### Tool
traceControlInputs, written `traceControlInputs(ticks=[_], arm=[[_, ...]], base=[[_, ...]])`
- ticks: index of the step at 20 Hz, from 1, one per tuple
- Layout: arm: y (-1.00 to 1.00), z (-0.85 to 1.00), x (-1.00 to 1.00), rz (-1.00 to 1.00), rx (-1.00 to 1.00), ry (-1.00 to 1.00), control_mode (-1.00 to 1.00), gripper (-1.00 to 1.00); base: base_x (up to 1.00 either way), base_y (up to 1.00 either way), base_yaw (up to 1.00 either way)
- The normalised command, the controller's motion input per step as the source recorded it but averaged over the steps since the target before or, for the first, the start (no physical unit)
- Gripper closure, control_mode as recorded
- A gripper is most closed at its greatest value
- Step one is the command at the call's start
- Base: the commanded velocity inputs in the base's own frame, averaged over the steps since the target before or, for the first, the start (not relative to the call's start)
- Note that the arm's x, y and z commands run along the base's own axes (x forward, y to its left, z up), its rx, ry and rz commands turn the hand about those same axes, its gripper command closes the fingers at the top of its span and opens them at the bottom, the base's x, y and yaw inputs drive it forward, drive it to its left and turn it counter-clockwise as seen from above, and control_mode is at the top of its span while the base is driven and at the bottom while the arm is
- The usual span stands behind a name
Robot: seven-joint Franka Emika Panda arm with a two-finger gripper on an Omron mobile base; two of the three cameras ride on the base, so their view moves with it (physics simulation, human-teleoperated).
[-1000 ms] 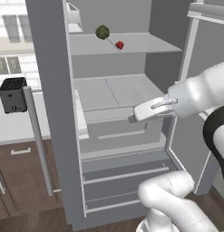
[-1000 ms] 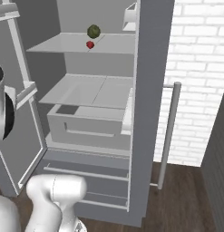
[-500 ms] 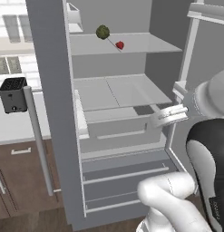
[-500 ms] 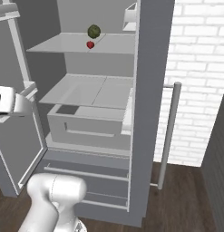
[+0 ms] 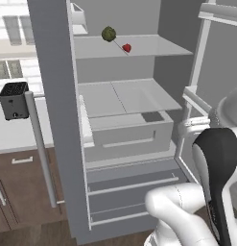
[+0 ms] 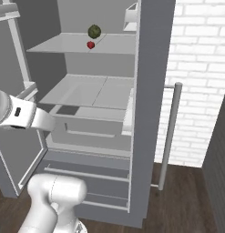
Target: Take the strawberry from the fridge and place it on top of the pancake, located on the dining counter.
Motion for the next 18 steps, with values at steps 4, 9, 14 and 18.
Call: traceControlInputs(ticks=[4, 9, 14, 18], arm=[[-0.02, -0.07, 0.0, 0.0, 0.04, 0.02, -1.0, -1.0], [0.0, -0.01, 0.0, 0.0, 0.0, 0.01, -1.0, -1.0], [0.0, 0.0, 0.06, 0.0, 0.0, 0.01, 1.0, -1.0], [0.0, 0.0, 0.0, 0.0, 0.0, 0.0, 1.0, -1.0]], base=[[0.0, 0.0, 0.0], [0.0, 0.0, 0.0], [0.49, 0.04, -0.01], [0.66, 0.14, -0.02]])
